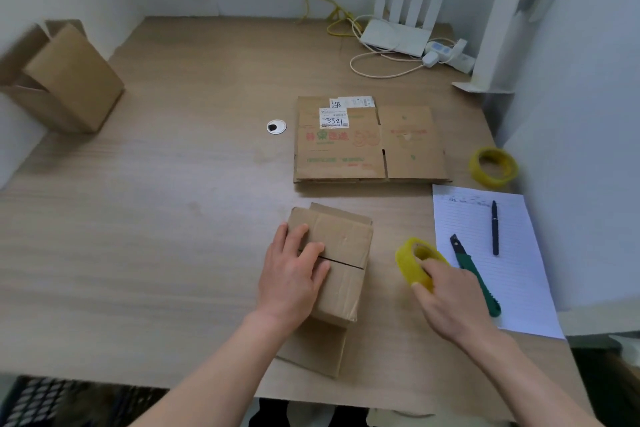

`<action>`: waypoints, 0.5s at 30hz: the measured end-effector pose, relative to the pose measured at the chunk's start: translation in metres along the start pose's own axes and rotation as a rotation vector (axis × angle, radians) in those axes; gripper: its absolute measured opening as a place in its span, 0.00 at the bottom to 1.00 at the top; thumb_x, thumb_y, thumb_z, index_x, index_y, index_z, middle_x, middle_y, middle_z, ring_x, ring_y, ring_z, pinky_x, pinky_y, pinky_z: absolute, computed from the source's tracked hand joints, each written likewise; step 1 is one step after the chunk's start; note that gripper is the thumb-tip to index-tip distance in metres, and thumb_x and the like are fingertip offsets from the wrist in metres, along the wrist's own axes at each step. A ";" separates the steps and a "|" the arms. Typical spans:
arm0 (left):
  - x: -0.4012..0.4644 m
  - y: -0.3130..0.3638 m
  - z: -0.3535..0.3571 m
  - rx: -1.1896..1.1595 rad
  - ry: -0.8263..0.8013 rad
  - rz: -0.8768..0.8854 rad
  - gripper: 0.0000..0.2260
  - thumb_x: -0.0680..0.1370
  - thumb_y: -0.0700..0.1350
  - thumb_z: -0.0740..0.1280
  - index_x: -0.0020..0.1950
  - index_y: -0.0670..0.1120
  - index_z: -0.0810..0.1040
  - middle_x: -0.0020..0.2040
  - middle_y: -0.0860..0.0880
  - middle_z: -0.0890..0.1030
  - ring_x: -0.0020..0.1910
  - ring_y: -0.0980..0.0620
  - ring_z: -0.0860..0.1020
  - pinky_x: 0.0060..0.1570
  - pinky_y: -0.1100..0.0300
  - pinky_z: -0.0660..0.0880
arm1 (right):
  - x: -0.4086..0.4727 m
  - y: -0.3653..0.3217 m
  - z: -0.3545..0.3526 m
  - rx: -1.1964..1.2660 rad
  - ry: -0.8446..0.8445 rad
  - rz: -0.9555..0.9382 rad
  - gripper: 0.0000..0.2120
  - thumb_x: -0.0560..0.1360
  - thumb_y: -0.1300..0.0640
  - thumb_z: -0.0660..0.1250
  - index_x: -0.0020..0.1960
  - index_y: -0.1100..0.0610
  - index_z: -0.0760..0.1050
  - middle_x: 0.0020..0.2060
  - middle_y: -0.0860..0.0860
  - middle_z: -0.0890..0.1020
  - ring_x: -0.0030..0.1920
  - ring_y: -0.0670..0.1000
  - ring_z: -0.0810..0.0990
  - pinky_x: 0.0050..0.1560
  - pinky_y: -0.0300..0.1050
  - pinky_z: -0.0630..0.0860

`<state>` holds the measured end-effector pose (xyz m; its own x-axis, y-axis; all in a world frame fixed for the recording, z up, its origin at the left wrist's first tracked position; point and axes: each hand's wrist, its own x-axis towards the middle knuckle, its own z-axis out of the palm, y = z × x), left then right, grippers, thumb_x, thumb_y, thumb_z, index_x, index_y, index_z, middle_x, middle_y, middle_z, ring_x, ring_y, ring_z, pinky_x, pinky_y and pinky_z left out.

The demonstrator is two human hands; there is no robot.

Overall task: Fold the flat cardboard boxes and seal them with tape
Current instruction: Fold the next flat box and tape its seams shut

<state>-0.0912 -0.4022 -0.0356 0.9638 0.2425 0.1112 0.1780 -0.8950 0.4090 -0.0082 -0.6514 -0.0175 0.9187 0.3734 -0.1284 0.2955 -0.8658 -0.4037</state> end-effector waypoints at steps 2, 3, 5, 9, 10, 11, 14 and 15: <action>0.000 0.005 0.002 0.003 0.020 -0.012 0.10 0.77 0.51 0.69 0.53 0.47 0.80 0.67 0.43 0.74 0.72 0.36 0.65 0.67 0.43 0.67 | 0.003 -0.013 -0.016 0.197 0.030 -0.019 0.07 0.73 0.58 0.67 0.39 0.51 0.71 0.25 0.49 0.72 0.31 0.52 0.72 0.33 0.50 0.64; 0.000 0.007 0.002 0.004 0.032 -0.017 0.10 0.77 0.51 0.69 0.53 0.46 0.80 0.66 0.43 0.74 0.72 0.36 0.65 0.67 0.43 0.67 | 0.003 -0.020 -0.023 0.292 0.035 -0.044 0.05 0.74 0.57 0.67 0.40 0.51 0.72 0.26 0.50 0.73 0.29 0.50 0.71 0.33 0.49 0.65; 0.000 0.009 0.004 -0.010 0.060 -0.020 0.09 0.76 0.49 0.70 0.52 0.45 0.81 0.63 0.42 0.76 0.70 0.36 0.67 0.67 0.43 0.68 | 0.001 -0.036 -0.038 0.478 0.026 -0.099 0.02 0.72 0.55 0.64 0.41 0.51 0.73 0.27 0.50 0.72 0.28 0.47 0.68 0.31 0.42 0.63; 0.000 0.009 0.001 -0.086 0.098 -0.016 0.09 0.74 0.47 0.73 0.50 0.43 0.82 0.57 0.42 0.77 0.63 0.38 0.71 0.63 0.46 0.72 | 0.000 -0.069 -0.058 0.740 -0.044 -0.226 0.03 0.69 0.57 0.62 0.39 0.54 0.73 0.29 0.55 0.71 0.31 0.45 0.67 0.31 0.37 0.63; 0.000 0.008 0.000 -0.109 0.103 -0.010 0.09 0.74 0.46 0.73 0.50 0.43 0.82 0.57 0.43 0.77 0.61 0.39 0.72 0.62 0.47 0.72 | 0.002 -0.075 -0.057 0.782 -0.076 -0.245 0.03 0.69 0.57 0.61 0.38 0.54 0.73 0.29 0.54 0.71 0.31 0.45 0.68 0.32 0.36 0.64; 0.000 0.006 -0.001 -0.135 0.102 -0.004 0.09 0.74 0.46 0.73 0.51 0.43 0.83 0.56 0.43 0.77 0.60 0.40 0.72 0.61 0.49 0.72 | 0.003 -0.080 -0.054 0.816 -0.107 -0.251 0.03 0.69 0.57 0.61 0.37 0.53 0.73 0.29 0.52 0.72 0.32 0.46 0.69 0.33 0.36 0.65; 0.001 0.001 -0.008 -0.212 0.078 0.006 0.08 0.72 0.40 0.73 0.51 0.43 0.84 0.56 0.43 0.77 0.59 0.42 0.73 0.62 0.54 0.70 | 0.008 -0.094 -0.036 0.901 -0.194 -0.193 0.04 0.67 0.57 0.62 0.36 0.56 0.73 0.28 0.51 0.72 0.32 0.49 0.70 0.34 0.40 0.66; 0.002 -0.001 -0.011 -0.254 0.060 -0.012 0.09 0.72 0.38 0.73 0.52 0.43 0.84 0.56 0.43 0.78 0.60 0.42 0.73 0.62 0.58 0.68 | 0.010 -0.097 -0.030 0.913 -0.202 -0.167 0.04 0.67 0.57 0.62 0.36 0.57 0.74 0.28 0.51 0.71 0.32 0.49 0.69 0.34 0.41 0.66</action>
<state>-0.0920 -0.3971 -0.0259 0.9470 0.2810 0.1555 0.1263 -0.7710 0.6241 -0.0202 -0.5739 0.0481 0.7952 0.5934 -0.1244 0.0217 -0.2330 -0.9722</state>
